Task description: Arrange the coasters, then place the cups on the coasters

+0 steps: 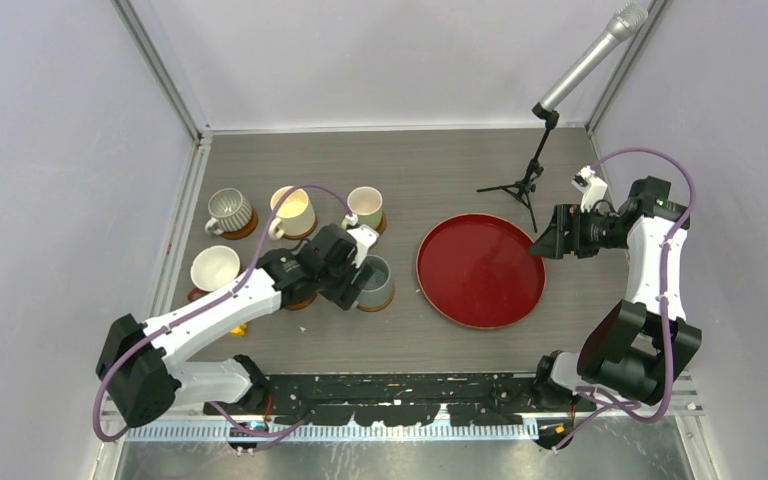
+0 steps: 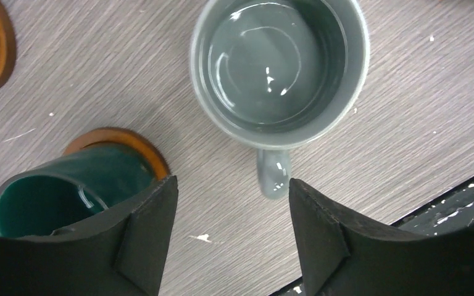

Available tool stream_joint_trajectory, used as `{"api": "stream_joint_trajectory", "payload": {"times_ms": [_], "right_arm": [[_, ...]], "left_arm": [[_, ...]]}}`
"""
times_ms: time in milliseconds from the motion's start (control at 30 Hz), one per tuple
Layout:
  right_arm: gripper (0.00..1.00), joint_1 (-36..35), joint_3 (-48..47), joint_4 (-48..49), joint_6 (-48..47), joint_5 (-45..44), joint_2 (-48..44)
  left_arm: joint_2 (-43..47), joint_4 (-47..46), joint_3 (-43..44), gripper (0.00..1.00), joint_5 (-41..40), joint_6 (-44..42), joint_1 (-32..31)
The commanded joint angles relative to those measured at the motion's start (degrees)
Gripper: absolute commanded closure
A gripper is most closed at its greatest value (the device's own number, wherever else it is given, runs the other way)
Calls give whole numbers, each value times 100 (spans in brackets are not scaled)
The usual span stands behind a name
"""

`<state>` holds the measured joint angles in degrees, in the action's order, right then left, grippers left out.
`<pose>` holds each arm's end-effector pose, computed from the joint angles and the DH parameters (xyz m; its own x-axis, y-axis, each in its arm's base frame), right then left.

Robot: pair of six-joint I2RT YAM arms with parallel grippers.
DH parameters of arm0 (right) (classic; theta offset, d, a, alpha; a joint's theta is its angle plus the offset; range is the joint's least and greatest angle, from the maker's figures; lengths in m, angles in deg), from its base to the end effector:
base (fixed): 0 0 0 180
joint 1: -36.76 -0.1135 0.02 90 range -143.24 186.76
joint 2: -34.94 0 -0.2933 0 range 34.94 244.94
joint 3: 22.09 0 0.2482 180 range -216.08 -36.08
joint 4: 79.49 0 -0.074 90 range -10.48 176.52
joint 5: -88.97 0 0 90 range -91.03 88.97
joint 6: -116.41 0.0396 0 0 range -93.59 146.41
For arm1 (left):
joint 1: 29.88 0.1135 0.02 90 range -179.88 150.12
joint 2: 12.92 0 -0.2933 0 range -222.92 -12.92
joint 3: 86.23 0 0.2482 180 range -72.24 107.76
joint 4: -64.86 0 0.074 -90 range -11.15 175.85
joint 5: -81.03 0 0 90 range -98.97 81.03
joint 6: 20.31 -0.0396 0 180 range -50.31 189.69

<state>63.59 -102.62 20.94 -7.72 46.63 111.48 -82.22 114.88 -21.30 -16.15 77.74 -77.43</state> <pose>0.2135 -0.0752 0.3185 -0.7938 -0.0220 -0.6078 -0.3692 0.8115 0.4529 0.1587 -0.1662 0.2768 -0.6390 0.4927 -0.5908 0.5994 0.8002 0.0191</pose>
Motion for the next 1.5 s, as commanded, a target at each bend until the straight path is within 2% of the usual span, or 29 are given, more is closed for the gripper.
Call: {"api": "stream_joint_trajectory", "payload": {"times_ms": [0,267,400,567,833,1067,1333,1467], "right_arm": [[16,-24,-267,-24,-76,123,46],[16,-29,-305,-36,-93,105,79],[16,-29,-280,-48,-111,43,49],[16,-29,-314,-107,-151,-22,4],[16,-29,-333,-196,-226,-152,2],[16,-62,-353,-174,-208,-307,81],[16,-661,-202,111,-106,-1010,59],[16,-1377,22,729,287,-1548,40]], "left_arm": [[241,589,337,37,20,-553,124],[111,614,321,64,-552,-744,130],[-254,598,415,67,-485,-686,132],[-466,499,454,59,-14,-567,123],[-486,458,430,54,-40,-529,123],[-312,418,373,41,96,-504,123],[36,529,526,31,54,-681,432],[90,392,850,25,212,-1159,760]]}}
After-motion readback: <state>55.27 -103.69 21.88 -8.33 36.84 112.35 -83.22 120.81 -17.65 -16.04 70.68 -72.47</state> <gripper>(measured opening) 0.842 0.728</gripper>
